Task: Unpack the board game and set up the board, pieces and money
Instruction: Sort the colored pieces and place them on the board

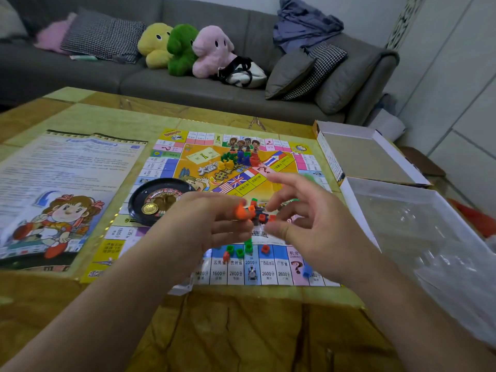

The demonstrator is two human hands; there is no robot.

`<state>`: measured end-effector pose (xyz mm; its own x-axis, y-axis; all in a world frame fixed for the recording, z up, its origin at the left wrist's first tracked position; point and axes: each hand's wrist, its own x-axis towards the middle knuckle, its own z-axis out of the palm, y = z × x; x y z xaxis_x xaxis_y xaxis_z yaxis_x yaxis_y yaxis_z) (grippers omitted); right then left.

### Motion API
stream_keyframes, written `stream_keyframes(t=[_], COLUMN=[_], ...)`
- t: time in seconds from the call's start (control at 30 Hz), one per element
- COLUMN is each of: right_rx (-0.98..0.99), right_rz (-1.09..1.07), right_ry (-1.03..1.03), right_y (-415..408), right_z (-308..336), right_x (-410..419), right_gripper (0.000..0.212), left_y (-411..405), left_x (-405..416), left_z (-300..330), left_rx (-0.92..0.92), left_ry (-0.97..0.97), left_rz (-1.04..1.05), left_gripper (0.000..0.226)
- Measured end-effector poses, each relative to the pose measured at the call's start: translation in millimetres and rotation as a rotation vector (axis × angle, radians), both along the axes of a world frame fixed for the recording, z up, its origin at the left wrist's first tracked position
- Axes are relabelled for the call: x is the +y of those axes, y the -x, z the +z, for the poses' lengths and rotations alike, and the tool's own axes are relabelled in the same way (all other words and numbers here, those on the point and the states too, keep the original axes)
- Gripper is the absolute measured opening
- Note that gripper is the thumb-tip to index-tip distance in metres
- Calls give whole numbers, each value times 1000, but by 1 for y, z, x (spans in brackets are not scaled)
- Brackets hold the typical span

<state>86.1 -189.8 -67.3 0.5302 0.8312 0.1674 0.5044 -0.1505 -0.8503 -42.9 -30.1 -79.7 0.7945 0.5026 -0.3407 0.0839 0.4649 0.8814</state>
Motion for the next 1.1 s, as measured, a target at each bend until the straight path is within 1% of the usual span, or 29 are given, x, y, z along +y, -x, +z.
stream_keyframes(t=[0.07,0.1,0.2,0.27,0.37,0.47,0.57,0.67,0.8,0.83,0.9,1.0,1.1], right_rx=[-44,-76,-125,-164,-243,-385,-465,-537,-595,-592,-521,-401,-452], right_rz=[-111,-157,-216,-227,-226,-184,-135,-91,-132,-157,-192,-127,-38], right_ry=[34,63,159,220,285,343,418,500,447,416,342,261,270], right_y=[-9,-13,-18,-21,-24,-26,-30,-33,-36,-37,-37,-33,-26], right_z=[-5,-9,-21,-31,-43,-48,-48,-48,-56,-57,-58,-56,-58], right_x=[2,4,11,20,39,61,79,88,87,85,81,71,68], right_gripper=[46,38,31,29,32,39,43,37,24,20,17,19,20], left_y=[-1,0,-2,-11,-23,-24,-20,-22,-24,-24,-24,-24,-23], left_x=[9,14,19,20,21,22,23,24,29,30,30,28,25], left_z=[-5,-7,-10,-12,-14,-14,-15,-14,-14,-14,-12,-10,-5], left_rx=[61,81,114,151,230,236,214,203,204,204,210,214,224], left_ry=[116,145,219,237,187,164,149,143,108,94,74,64,57], left_rz=[185,228,214,178,176,191,210,201,171,165,155,158,153], left_gripper=[19,18,22,20,20,24,24,25,25,25,26,27,27])
